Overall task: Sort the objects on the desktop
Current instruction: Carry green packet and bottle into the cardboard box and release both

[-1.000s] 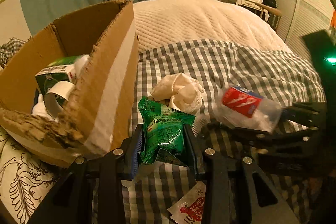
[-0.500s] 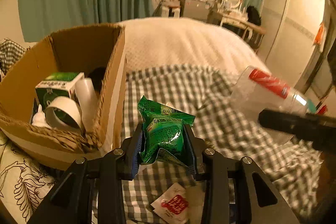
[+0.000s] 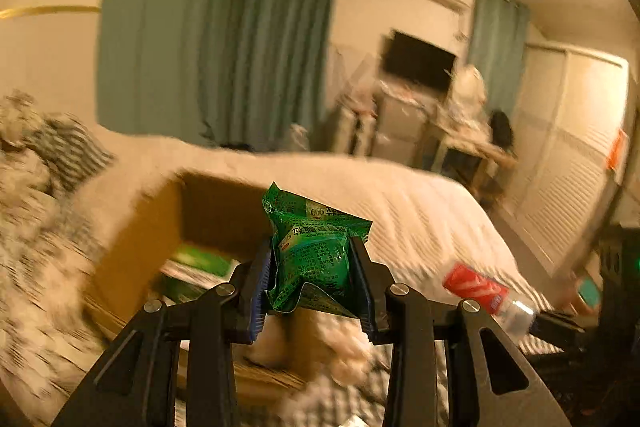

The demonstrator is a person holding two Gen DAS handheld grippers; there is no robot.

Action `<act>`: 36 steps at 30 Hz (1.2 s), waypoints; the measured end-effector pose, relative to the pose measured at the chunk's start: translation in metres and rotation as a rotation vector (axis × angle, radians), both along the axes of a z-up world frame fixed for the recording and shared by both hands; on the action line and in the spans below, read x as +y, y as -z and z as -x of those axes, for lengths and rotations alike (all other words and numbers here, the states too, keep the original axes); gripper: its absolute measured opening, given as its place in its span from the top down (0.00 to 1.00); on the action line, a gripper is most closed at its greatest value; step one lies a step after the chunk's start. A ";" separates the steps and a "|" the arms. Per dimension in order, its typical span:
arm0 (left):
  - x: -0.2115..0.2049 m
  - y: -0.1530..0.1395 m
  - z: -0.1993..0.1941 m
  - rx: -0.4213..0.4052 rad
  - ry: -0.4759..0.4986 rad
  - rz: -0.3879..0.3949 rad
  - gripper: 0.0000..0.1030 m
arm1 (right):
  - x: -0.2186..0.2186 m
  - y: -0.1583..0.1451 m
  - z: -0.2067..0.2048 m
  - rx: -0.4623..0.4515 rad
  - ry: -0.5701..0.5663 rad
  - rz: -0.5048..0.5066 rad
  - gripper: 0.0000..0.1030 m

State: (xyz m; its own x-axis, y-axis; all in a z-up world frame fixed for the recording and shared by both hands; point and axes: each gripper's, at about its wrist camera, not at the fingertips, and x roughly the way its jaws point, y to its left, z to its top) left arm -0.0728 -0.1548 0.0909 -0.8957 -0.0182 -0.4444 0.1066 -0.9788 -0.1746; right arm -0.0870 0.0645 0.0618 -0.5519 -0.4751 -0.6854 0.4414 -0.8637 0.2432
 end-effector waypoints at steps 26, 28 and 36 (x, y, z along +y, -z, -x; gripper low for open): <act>-0.075 0.040 0.015 -0.116 -0.233 0.071 0.06 | -0.146 -0.018 0.072 0.029 -0.078 0.070 0.23; -0.065 0.035 0.011 -0.110 -0.205 0.093 0.06 | -0.128 -0.025 0.059 0.056 -0.071 0.054 0.23; 0.007 0.044 -0.010 -0.181 -0.056 0.183 0.00 | -0.033 -0.006 -0.002 0.053 -0.038 -0.190 0.23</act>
State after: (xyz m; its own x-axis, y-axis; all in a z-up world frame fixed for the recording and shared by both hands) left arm -0.0629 -0.1481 0.0473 -0.7972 -0.1603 -0.5820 0.1746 -0.9841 0.0320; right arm -0.0854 0.0318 0.0680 -0.5740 -0.3611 -0.7350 0.4825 -0.8743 0.0528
